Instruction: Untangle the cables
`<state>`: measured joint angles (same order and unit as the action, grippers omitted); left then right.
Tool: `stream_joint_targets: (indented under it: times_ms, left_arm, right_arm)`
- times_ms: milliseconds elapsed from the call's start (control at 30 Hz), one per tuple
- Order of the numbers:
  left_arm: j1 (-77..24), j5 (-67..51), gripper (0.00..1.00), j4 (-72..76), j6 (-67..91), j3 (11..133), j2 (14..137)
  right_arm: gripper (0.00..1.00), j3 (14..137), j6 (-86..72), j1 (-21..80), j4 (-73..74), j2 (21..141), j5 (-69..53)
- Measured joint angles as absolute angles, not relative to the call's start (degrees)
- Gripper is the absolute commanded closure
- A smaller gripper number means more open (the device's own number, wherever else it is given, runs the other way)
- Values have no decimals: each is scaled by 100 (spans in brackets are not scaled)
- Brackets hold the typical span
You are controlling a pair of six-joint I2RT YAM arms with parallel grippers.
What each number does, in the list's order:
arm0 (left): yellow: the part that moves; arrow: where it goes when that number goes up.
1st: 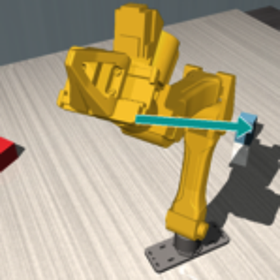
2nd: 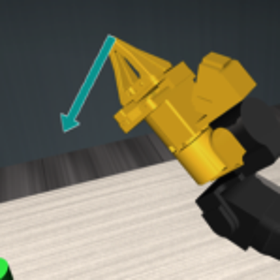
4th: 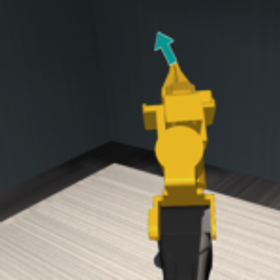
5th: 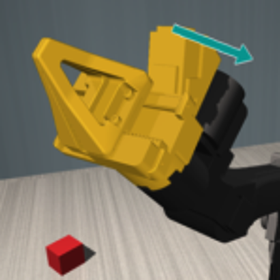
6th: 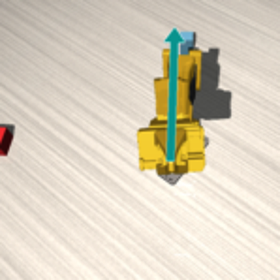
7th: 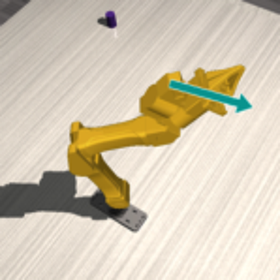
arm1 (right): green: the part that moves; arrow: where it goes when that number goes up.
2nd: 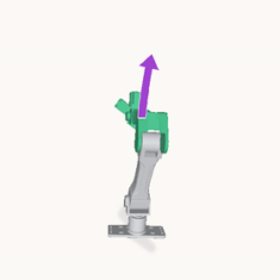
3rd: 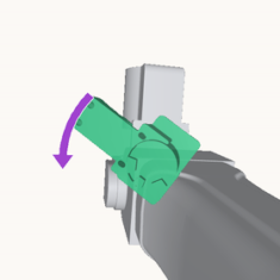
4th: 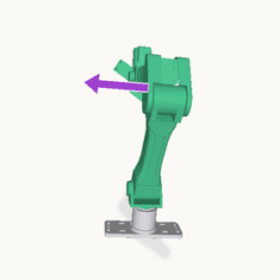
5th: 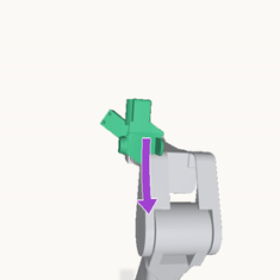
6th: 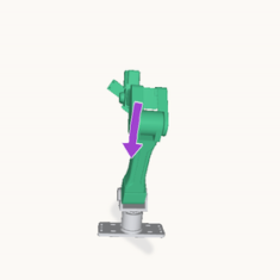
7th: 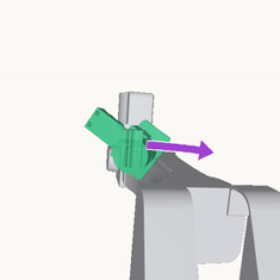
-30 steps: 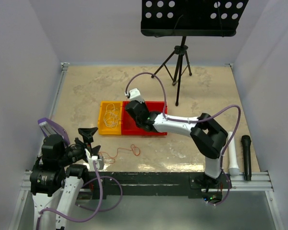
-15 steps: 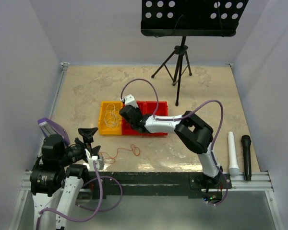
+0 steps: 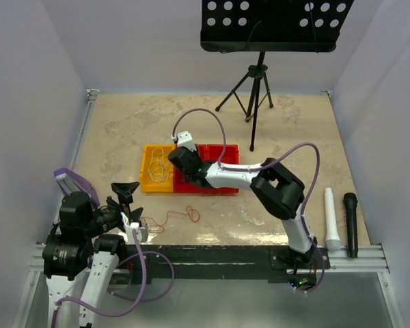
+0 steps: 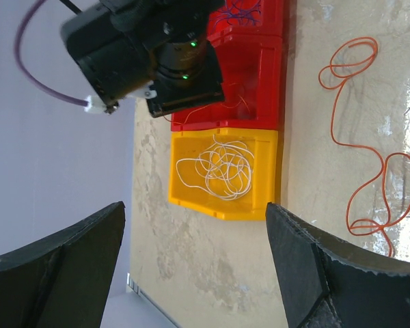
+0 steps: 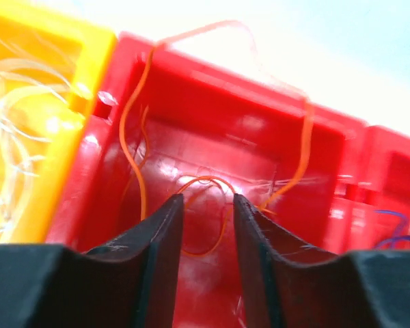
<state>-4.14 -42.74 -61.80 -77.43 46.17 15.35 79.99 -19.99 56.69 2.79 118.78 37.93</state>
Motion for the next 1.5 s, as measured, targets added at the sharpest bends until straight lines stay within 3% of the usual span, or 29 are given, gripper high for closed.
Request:
stream_joint_targets:
  times_ms: [267,400,533,733,967,1333,1433,1500]
  left_arm:
    - [-414,-4272,12,-6184,-7749,4617,1535]
    - [-414,-4257,12,-6195,-7765,4628,1535]
    - [-414,-4213,11,-6202,-7762,4639,1535]
    - [-414,-4143,11,-6141,-7590,4633,1546]
    - [-414,-4110,11,-6012,-7413,4499,1688]
    - [-414,-4034,11,-5983,-7441,4431,1678]
    - [-414,-4021,11,-5992,-7461,4431,1649]
    - [-414,-4018,11,-6010,-7463,4434,1619]
  right_arm:
    - [50,7985,-2108,5706,368,10794,3791]
    - [40,7815,-2152,5778,381,10392,3771]
    - [35,7035,-2047,6117,255,9653,3765]
    - [26,5301,-2069,6816,-327,8193,2705]
    - [19,4560,-2606,7120,-539,8340,2036]
    - [19,4493,-2703,7161,-893,9443,1848]
    - [25,4560,-2696,7161,-1009,9684,1846]
    - [36,4641,-2683,7161,-1087,9848,1872]
